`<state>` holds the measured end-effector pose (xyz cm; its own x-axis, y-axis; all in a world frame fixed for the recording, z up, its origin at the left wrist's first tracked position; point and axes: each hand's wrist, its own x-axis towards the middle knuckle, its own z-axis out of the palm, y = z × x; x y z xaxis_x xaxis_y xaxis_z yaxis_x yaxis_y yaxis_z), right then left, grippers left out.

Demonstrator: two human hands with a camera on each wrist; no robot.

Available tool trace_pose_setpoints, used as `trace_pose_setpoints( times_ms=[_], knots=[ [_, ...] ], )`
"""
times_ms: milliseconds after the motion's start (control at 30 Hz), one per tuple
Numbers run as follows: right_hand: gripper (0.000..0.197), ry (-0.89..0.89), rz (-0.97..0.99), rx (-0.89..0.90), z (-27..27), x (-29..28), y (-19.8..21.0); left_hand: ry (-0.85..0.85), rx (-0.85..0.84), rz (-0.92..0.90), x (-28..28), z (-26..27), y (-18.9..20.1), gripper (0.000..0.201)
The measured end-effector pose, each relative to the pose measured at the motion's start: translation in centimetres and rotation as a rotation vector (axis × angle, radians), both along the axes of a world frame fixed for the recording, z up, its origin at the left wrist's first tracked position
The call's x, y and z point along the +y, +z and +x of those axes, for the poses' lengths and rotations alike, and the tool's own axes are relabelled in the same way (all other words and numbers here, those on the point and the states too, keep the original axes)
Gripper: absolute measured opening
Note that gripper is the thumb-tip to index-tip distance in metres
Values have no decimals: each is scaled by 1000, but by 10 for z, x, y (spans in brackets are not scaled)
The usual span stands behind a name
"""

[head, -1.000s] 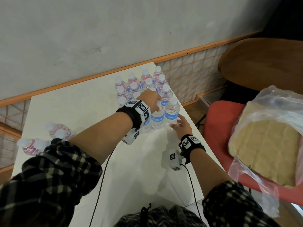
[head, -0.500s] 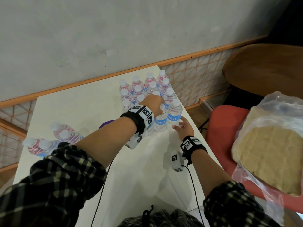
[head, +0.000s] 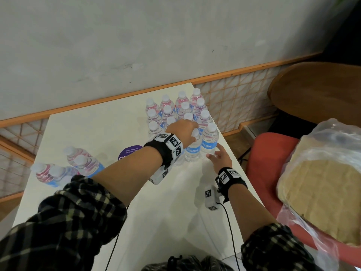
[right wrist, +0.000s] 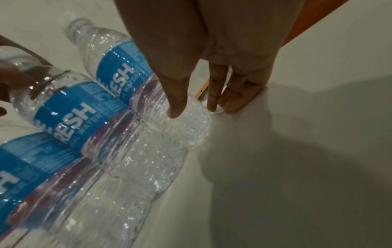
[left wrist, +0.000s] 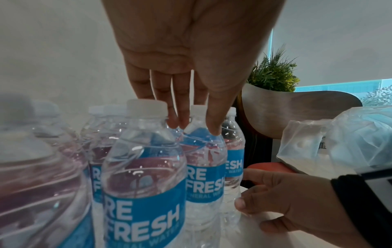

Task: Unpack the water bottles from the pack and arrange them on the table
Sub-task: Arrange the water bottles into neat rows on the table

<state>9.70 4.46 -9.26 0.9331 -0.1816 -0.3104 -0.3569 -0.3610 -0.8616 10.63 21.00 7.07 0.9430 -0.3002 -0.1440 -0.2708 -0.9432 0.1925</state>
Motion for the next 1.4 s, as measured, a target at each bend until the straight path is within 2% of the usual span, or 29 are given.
trace_pose_setpoints(
  times_ms=[167, 267, 400, 467, 533, 667, 733, 800, 833, 867, 967, 1200, 1400],
  knots=[
    [63, 8, 21, -7, 0, -1, 3, 10, -5, -43, 3, -2, -4, 51],
    [64, 25, 29, -8, -3, -4, 3, 65, -82, -267, 15, -5, -5, 54],
    [66, 22, 68, -1, -7, -9, 0, 348, -364, -656, 47, -8, -7, 40],
    [67, 37, 68, 7, -7, -9, 0, 538, -409, -801, 69, -9, -16, 40],
    [69, 64, 67, 22, -4, -8, 3, 713, -289, -936, 85, -11, -27, 46],
    [75, 119, 21, 63, 1, -6, 7, 966, 137, -1221, 101, -7, -61, 65],
    [77, 135, -1, 79, 3, -5, 9, 1122, 371, -1288, 115, 5, -89, 88],
    [75, 145, -16, 76, 4, -5, 11, 1135, 574, -1353, 133, 23, -129, 113],
    [73, 148, -20, 72, 4, -5, 12, 1107, 618, -1359, 139, 31, -150, 116],
    [71, 150, -22, 67, 4, -5, 13, 1072, 639, -1349, 141, 36, -163, 115],
    [68, 146, -21, 76, 5, -7, 15, 1016, 622, -1297, 131, 34, -166, 108],
    [67, 126, -3, 87, 5, -7, 17, 1030, 573, -1305, 141, 42, -182, 104],
    [68, 104, 12, 95, 4, -5, 19, 1032, 618, -1317, 128, 32, -154, 114]
  ],
)
